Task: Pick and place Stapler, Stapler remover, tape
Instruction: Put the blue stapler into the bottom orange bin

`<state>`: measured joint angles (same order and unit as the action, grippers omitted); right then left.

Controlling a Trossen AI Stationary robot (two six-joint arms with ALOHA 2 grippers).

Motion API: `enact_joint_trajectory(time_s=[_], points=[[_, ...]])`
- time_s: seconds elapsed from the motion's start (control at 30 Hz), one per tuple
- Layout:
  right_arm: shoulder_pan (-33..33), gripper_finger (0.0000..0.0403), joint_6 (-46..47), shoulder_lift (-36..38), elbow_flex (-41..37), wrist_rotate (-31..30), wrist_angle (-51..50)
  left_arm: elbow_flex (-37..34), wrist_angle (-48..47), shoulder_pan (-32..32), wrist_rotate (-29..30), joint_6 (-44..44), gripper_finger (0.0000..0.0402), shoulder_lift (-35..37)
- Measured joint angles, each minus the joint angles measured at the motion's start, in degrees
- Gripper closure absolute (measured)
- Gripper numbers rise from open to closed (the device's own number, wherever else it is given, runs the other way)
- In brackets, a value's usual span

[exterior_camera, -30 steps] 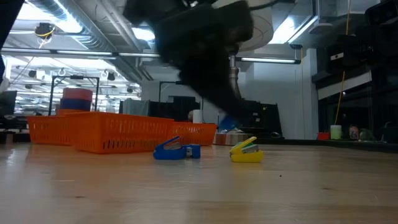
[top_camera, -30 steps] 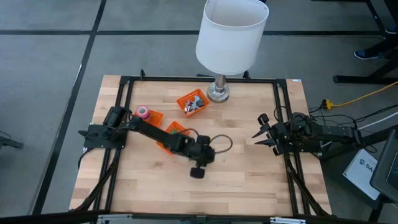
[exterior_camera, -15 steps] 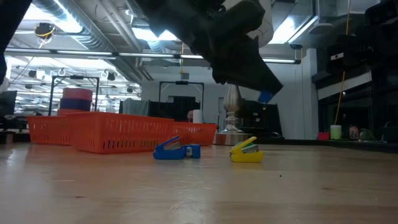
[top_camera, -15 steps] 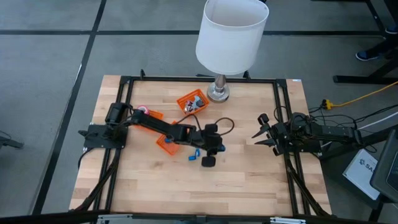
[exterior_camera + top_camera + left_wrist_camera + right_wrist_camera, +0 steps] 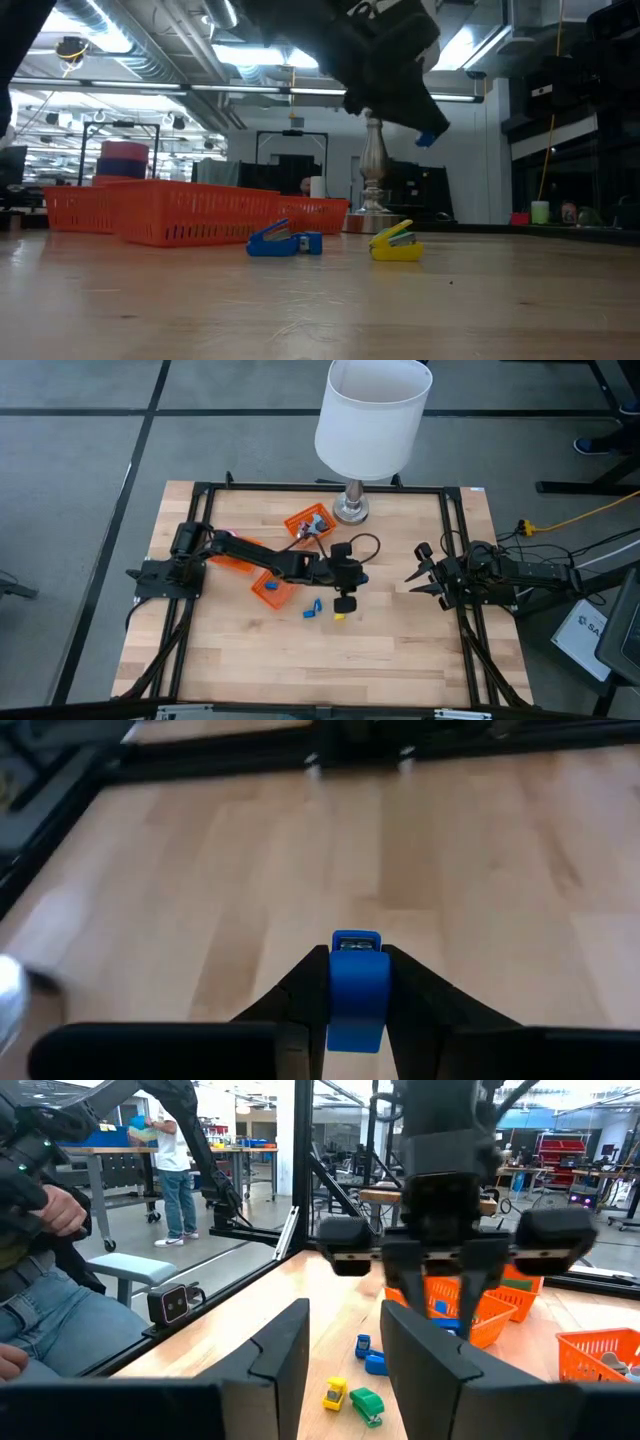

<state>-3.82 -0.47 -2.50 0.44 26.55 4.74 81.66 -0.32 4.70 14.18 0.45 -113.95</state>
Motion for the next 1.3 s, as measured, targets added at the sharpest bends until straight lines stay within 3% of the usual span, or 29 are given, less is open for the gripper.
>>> enact_joint_trajectory(time_s=[0.37, 0.73, 1.0, 1.3], points=[[0.01, 0.0274, -0.02, 0.02, 0.0, 0.0, -0.01, 9.47, -33.74, -1.15, 9.01, -18.96, 0.0332, 0.0], [0.0, 0.0274, 0.0, 0.0, 0.0, 0.0, 0.01, 10.13, -60.64, -1.15, 14.31, -28.07, 0.0332, 0.0], [0.0, 0.0274, -0.02, 0.02, -0.02, 0.0, 0.02, 8.93, -62.42, -0.95, 14.68, -30.05, 0.0331, 1.22], [0.0, 0.0274, 0.0, 0.01, -0.01, 0.0, 0.07, 3.59, -63.01, -1.17, 8.38, -32.85, 0.0331, 3.68]])
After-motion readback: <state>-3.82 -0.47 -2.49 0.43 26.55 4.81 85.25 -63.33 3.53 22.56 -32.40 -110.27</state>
